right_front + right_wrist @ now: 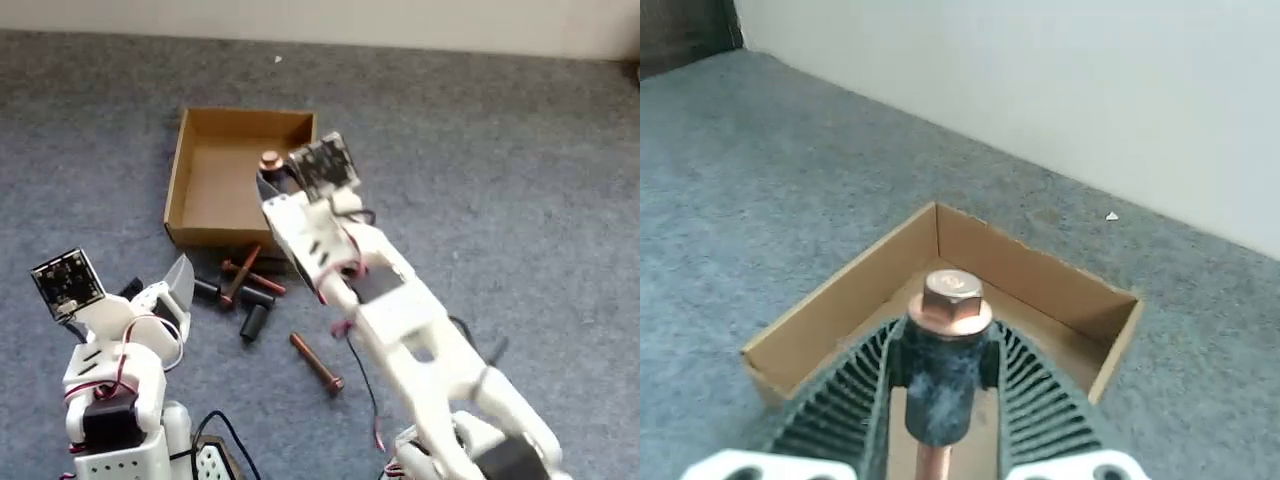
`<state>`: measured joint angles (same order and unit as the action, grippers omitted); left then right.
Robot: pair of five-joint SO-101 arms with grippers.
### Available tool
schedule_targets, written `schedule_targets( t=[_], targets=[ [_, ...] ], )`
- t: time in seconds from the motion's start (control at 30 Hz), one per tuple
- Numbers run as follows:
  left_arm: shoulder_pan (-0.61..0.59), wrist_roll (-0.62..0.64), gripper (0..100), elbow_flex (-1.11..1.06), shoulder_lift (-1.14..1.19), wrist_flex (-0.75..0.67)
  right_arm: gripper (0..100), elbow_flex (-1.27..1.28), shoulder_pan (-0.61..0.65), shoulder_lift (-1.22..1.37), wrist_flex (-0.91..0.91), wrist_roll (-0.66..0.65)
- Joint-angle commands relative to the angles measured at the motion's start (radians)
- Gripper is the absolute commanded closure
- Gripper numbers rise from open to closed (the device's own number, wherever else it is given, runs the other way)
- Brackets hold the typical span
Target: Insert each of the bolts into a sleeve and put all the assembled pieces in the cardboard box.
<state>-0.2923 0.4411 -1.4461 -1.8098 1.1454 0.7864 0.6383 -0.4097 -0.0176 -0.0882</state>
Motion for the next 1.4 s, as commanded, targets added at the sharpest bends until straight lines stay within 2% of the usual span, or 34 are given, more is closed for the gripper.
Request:
schedule_targets(
  t=[0.0, 0.27, 0.43, 0.5, 0.73, 0.93, 1.07, 1.2, 1.37],
  targets=[
    [-0.010, 0.008, 73, 0.002, -0.005, -0.026, 99.5, -0.220, -0.016, 0.262, 0.134, -0.008],
    [-0.008, 0.008, 73, -0.001, -0.005, -0.026, 98.5, -0.426, -0.045, 0.601, 0.128, -0.005],
    [-0.008, 0.008, 73, -0.001, -0.005, -0.026, 84.8, -0.456, -0.047, 0.625, -0.048, 0.046],
    [-0.008, 0.008, 73, -0.001, -0.005, -0.026, 81.5, -0.481, -0.048, 0.593, -0.140, 0.097],
    [-0.013, 0.008, 73, -0.001, -0.005, -0.028, 81.3, -0.513, -0.053, 0.289, -0.588, 0.201],
    [-0.016, 0.009, 73, 0.001, -0.005, -0.029, 81.3, -0.466, -0.047, 0.047, -0.892, 0.285],
    [-0.056, 0.011, 73, 0.002, -0.005, -0.032, 81.3, -0.383, -0.047, -0.010, -0.987, 0.318],
    [-0.088, 0.011, 73, 0.005, -0.005, -0.032, 81.3, -0.289, -0.047, -0.010, -1.000, 0.311],
    [-0.087, 0.011, 73, 0.005, -0.005, -0.032, 81.3, -0.228, 0.010, 0.001, -0.984, 0.227]
  ],
)
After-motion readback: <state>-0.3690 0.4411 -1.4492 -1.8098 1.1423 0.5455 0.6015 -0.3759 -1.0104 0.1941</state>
